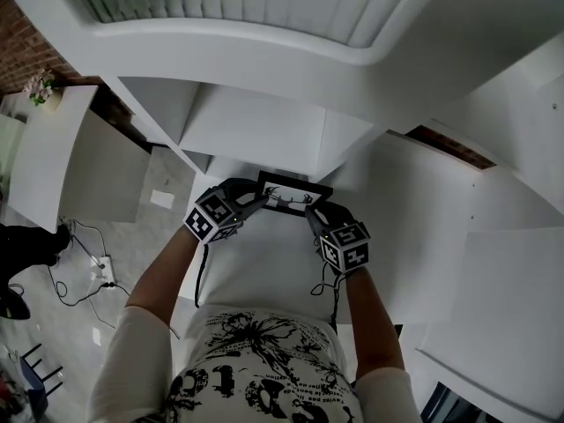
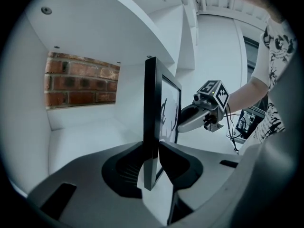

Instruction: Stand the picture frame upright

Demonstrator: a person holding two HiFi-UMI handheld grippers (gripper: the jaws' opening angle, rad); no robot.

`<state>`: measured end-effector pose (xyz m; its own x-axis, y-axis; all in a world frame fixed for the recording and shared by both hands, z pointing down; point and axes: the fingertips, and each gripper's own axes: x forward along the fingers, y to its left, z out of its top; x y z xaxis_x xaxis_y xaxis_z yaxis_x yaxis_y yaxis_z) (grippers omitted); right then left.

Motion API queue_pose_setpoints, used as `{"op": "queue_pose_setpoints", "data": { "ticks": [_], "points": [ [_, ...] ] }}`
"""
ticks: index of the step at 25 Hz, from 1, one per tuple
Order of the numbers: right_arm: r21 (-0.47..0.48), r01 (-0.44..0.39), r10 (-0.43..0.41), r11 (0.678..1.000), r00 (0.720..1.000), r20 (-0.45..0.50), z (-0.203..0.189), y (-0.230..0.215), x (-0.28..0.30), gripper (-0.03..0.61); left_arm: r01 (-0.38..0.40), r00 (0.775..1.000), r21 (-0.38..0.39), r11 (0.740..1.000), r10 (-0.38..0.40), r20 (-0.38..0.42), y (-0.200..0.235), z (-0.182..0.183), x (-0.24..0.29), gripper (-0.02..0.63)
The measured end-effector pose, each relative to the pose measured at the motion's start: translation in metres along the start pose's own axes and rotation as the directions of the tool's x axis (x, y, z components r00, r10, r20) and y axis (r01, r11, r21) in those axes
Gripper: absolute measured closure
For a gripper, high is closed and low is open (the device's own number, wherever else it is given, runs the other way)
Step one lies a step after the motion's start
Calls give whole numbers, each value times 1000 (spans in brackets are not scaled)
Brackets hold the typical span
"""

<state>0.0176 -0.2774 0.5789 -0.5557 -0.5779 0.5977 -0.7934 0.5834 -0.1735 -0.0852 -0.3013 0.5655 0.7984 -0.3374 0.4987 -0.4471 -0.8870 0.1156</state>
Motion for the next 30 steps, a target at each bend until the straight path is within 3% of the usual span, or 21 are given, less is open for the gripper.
{"op": "queue_pose_setpoints", "data": {
  "ticks": [10,22,30],
  "points": [
    [-28,94,-94,995,996,6,10,-11,7,486,-48,999,-3,999,48,22,13,3,4,492],
    [23,90,-91,996,995,30,13,-19,9,474,-56,998,-13,998,57,35,17,9,7,488],
    [62,101,-103,993,994,22,7,-21,13,462,-101,995,-65,993,102,10,22,1,12,471]
  ]
}}
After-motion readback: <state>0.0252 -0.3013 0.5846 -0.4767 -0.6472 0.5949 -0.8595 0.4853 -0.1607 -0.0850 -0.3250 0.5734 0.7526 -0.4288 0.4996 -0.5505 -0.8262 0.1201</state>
